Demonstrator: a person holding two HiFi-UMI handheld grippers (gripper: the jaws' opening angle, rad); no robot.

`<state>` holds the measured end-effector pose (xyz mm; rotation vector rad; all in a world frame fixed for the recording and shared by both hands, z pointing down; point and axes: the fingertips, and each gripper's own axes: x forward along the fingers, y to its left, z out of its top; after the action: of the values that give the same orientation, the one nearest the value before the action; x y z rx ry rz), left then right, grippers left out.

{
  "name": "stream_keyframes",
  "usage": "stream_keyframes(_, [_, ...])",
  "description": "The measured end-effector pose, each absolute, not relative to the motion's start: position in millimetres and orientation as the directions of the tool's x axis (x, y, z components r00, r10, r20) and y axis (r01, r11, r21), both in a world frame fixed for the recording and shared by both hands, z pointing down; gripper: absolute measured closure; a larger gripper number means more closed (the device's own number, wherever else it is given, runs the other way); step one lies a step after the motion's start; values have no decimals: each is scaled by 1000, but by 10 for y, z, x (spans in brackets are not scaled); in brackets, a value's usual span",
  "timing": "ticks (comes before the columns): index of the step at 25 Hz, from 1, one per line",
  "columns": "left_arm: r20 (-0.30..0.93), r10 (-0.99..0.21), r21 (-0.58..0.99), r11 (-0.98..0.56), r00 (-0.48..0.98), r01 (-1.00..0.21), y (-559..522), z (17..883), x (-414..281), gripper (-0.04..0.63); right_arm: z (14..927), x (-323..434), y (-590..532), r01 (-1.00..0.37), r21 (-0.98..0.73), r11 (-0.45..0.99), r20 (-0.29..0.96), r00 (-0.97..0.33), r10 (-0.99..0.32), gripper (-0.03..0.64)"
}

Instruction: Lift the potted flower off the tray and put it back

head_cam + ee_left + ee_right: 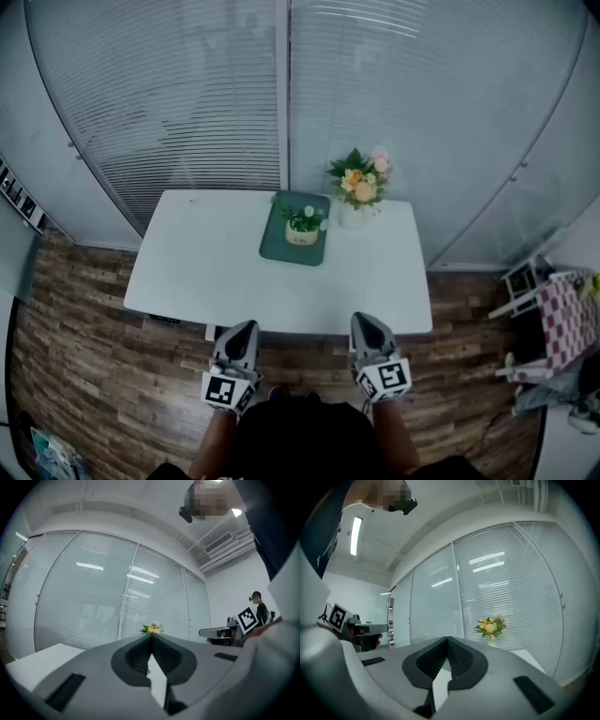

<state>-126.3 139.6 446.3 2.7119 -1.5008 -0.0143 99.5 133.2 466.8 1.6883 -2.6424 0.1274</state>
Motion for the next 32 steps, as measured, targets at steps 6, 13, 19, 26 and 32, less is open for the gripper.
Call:
stream_keyframes(6, [28,-843,31,-537,538,-843,1488,4486,-1070,589,4699,1112,1387,-899,-17,437,46,-437,-898,615])
stream_keyframes(13, [33,-860,54,-507,509,-860,1642,4551,-938,589,4759,1205,1453,-883,-17,469,35,-469,-882,615])
stream_keyframes(19, [35,-872,60,-486,488,-872,1666,4550,-870,589,4781,1363,1470,-895,9,446,54,-445,-894,614])
stream_keyframes(26, [20,-866,64,-498,500,-865,1458,4532,-815,589,4785,1326,1334,-882,15,472,73,-470,-880,614])
stream_keyframes(32, [20,-869,45,-493,494,-869,1174,4595,-931,588,4743,1301,1020,-892,5,451,52,-450,-891,614])
